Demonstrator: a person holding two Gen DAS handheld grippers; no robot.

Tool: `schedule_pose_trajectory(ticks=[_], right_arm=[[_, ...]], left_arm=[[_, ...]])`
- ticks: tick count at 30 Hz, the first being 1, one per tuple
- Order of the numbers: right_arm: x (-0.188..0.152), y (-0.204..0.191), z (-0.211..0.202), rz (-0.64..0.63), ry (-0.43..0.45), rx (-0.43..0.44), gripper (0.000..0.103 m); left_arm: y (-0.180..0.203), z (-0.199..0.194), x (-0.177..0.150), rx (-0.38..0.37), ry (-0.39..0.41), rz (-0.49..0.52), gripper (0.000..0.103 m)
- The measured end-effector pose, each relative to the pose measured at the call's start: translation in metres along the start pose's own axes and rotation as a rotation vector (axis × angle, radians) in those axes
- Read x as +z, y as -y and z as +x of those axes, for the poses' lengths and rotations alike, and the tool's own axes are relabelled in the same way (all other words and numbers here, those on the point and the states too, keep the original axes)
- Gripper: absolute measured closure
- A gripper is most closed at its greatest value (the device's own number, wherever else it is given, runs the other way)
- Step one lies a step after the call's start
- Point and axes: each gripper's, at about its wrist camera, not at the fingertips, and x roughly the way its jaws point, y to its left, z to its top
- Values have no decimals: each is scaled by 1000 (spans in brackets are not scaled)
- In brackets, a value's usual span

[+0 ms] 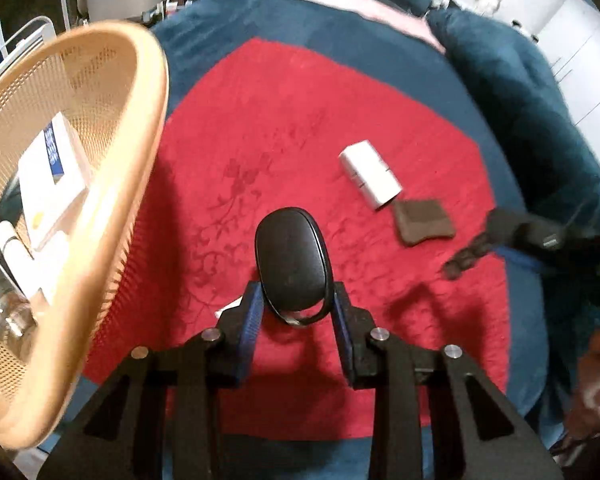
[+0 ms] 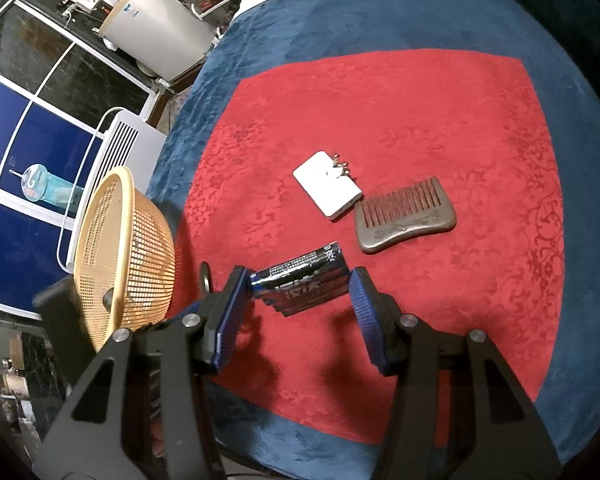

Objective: Organize rigid objects
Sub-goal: 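Carry the key fob and batteries into the orange basket while both tools open to release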

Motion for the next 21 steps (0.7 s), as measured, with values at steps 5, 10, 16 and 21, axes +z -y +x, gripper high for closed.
schedule_pose_trajectory(ticks=[5, 10, 16, 21], right_arm=[[0, -5, -4, -6, 8, 16, 50], [2, -13, -11, -16, 26, 29, 50], [6, -30, -16, -40, 43, 46, 50], [10, -60, -19, -88, 60, 73, 50]], left_arm=[[13, -33, 12, -24, 82, 13, 69], [18, -66, 25, -39, 159, 12, 69], [7, -116, 36, -55, 269, -9, 68], [-13, -148, 45, -43, 352, -48, 68]])
